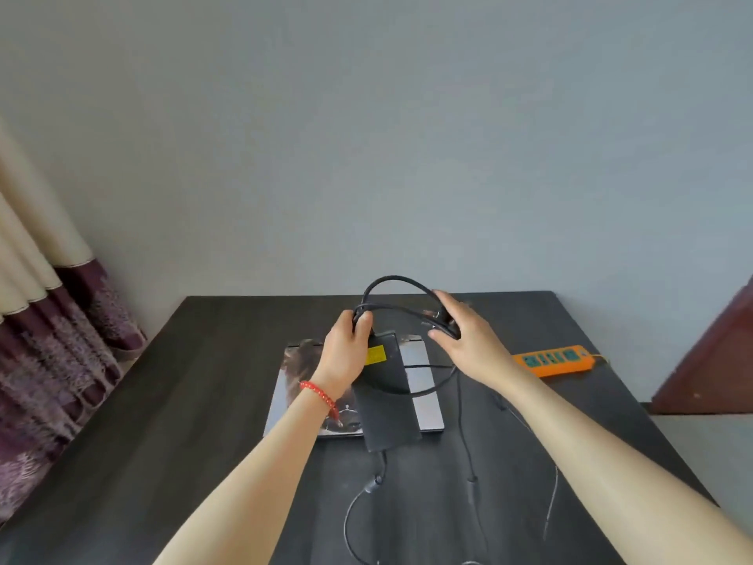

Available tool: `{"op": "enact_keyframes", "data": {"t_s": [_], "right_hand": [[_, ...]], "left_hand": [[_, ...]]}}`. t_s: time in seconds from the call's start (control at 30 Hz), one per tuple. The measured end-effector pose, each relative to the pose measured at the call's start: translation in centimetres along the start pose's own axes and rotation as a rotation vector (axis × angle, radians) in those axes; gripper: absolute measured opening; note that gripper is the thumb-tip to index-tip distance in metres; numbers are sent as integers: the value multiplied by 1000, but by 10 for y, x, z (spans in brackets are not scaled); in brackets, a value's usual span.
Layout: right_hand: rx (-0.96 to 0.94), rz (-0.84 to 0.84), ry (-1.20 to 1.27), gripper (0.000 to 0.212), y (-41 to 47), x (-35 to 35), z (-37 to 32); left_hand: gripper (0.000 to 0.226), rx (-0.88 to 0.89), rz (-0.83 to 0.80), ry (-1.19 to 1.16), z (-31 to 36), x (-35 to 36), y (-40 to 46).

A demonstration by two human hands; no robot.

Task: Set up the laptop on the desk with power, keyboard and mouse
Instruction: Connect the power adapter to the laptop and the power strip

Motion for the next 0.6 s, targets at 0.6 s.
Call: {"op": "enact_keyframes", "data": {"t_s": [0.6], "right_hand": [[451,-174,-135,50,90,143,155]], "left_hand": [[27,-537,-232,60,-254,79,57]]}}
Point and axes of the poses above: each hand's wrist, its own y-axis towards the middle knuckle, its own x-axis out of the palm, z = x × y, the point moved 7 cm from there along y, towards the middle knuckle, and after that the axes turned 12 degrees about x, right-handed, at the moved point
